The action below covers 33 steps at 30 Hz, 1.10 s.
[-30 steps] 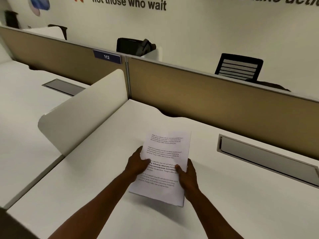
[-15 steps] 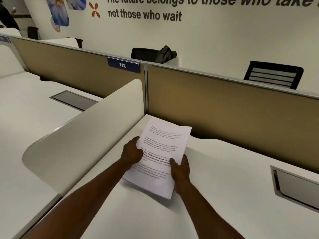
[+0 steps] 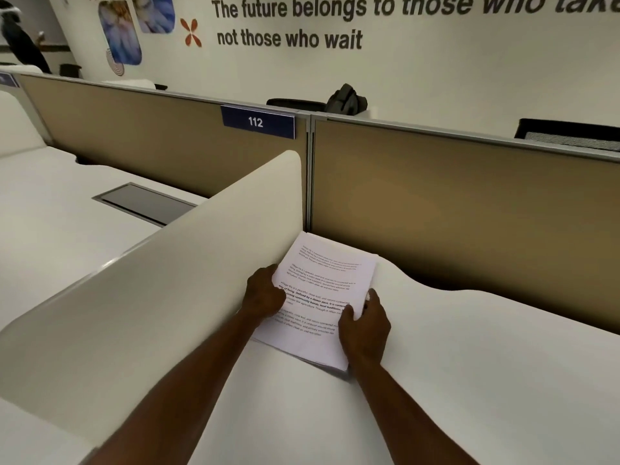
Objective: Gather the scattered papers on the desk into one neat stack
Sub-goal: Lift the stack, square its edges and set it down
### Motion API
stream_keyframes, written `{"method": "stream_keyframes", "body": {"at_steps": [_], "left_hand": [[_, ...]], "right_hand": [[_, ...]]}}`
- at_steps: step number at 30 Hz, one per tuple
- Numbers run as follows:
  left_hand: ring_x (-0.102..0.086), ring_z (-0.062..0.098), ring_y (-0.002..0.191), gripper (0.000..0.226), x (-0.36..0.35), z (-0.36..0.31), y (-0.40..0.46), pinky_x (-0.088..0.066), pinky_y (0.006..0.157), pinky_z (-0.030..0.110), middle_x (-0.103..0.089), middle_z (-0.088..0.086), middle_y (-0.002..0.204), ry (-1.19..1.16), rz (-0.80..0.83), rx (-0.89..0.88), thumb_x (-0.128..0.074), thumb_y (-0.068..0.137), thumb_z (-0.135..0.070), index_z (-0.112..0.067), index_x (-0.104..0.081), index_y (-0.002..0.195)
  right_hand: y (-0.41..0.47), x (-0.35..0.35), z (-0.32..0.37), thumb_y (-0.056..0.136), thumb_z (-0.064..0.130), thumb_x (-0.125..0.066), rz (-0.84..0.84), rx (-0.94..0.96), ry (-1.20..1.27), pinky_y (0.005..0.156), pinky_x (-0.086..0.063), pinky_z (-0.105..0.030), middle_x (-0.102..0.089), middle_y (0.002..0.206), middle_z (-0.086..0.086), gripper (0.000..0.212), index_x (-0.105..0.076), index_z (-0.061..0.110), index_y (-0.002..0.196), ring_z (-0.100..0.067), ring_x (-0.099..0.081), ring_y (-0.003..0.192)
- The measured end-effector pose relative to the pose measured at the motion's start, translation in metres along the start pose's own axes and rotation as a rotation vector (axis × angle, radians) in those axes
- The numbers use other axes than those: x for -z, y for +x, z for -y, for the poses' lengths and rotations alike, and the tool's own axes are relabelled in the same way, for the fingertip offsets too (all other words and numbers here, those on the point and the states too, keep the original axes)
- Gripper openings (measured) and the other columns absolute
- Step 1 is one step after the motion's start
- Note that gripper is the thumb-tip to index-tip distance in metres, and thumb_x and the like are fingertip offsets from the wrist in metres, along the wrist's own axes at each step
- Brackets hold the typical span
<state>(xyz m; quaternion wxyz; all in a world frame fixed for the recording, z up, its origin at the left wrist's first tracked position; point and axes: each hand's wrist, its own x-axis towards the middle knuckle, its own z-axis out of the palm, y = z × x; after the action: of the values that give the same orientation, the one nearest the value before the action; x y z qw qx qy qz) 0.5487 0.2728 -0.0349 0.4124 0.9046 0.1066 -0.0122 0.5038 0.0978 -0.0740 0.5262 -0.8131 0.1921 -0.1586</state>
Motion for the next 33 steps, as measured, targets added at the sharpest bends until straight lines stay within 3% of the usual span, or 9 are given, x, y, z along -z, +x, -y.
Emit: {"method": "stream_keyframes", "body": {"at_steps": [3,8,15,21,25,28,31,33], "left_hand": [[-0.033,0.026,0.143,0.07,-0.001,-0.007,0.007,-0.026,0.115,0.031,-0.036,0.012,0.154,0.006,0.015,-0.015,-0.058,0.089,-0.011,-0.008,-0.029,0.153],[-0.033,0.028,0.143,0.079,0.002,-0.018,0.017,-0.03,0.117,0.038,-0.035,0.014,0.155,0.053,0.075,-0.033,-0.063,0.089,-0.02,-0.011,-0.022,0.155],[-0.037,0.029,0.141,0.077,-0.007,-0.026,0.022,-0.034,0.111,0.037,-0.036,0.011,0.156,0.082,0.13,-0.038,-0.061,0.09,-0.018,-0.011,-0.021,0.155],[-0.035,0.028,0.143,0.074,-0.016,-0.02,0.022,-0.03,0.113,0.035,-0.033,0.009,0.159,0.025,0.089,-0.012,-0.059,0.091,-0.019,-0.013,-0.022,0.155],[-0.023,0.026,0.149,0.088,-0.016,-0.02,0.019,-0.021,0.119,0.036,-0.02,0.01,0.163,0.002,0.083,-0.024,-0.061,0.082,-0.033,-0.012,-0.018,0.156],[-0.032,0.028,0.144,0.1,-0.013,-0.021,0.019,-0.027,0.117,0.04,-0.029,0.012,0.158,-0.017,0.075,0.002,-0.05,0.064,-0.042,-0.013,-0.021,0.156],[-0.037,0.03,0.141,0.099,-0.013,-0.017,0.022,-0.031,0.116,0.042,-0.037,0.013,0.154,-0.008,0.062,0.002,-0.049,0.063,-0.042,-0.014,-0.025,0.155],[-0.037,0.031,0.141,0.099,-0.012,-0.016,0.024,-0.031,0.116,0.044,-0.038,0.014,0.154,0.002,0.066,-0.004,-0.049,0.064,-0.043,-0.014,-0.025,0.155]], "right_hand": [[0.008,-0.002,0.003,0.087,0.013,-0.064,-0.015,0.001,0.018,0.107,-0.045,-0.042,-0.06,0.131,-0.014,0.053,-0.05,0.005,0.138,-0.031,-0.056,0.122],[0.009,0.004,0.001,0.085,0.005,-0.064,0.084,0.052,0.001,0.114,-0.032,-0.034,-0.048,0.147,-0.012,0.057,-0.049,0.005,0.14,-0.027,-0.044,0.137],[0.01,0.005,0.0,0.089,0.006,-0.056,0.224,0.102,-0.151,0.118,-0.021,-0.029,-0.014,0.163,-0.011,0.065,-0.032,0.008,0.15,-0.026,-0.021,0.149],[0.012,0.007,-0.003,0.097,0.016,-0.051,0.294,0.124,-0.199,0.119,-0.013,-0.028,0.001,0.165,-0.01,0.068,-0.016,0.007,0.154,-0.025,-0.009,0.151],[0.011,0.007,-0.001,0.091,0.013,-0.057,0.267,0.105,-0.173,0.118,-0.015,-0.026,-0.002,0.165,-0.011,0.072,-0.022,0.008,0.153,-0.024,-0.008,0.151],[0.01,0.007,0.001,0.082,0.009,-0.064,0.213,0.079,-0.145,0.116,-0.021,-0.026,-0.016,0.162,-0.013,0.072,-0.033,0.007,0.148,-0.025,-0.019,0.149],[0.01,0.005,0.001,0.077,0.009,-0.068,0.166,0.085,-0.114,0.113,-0.028,-0.029,-0.034,0.152,-0.015,0.071,-0.04,0.003,0.143,-0.027,-0.032,0.141],[0.008,0.003,0.001,0.079,0.012,-0.068,0.168,0.089,-0.131,0.115,-0.028,-0.032,-0.033,0.153,-0.015,0.072,-0.039,0.003,0.144,-0.028,-0.031,0.143]]}}
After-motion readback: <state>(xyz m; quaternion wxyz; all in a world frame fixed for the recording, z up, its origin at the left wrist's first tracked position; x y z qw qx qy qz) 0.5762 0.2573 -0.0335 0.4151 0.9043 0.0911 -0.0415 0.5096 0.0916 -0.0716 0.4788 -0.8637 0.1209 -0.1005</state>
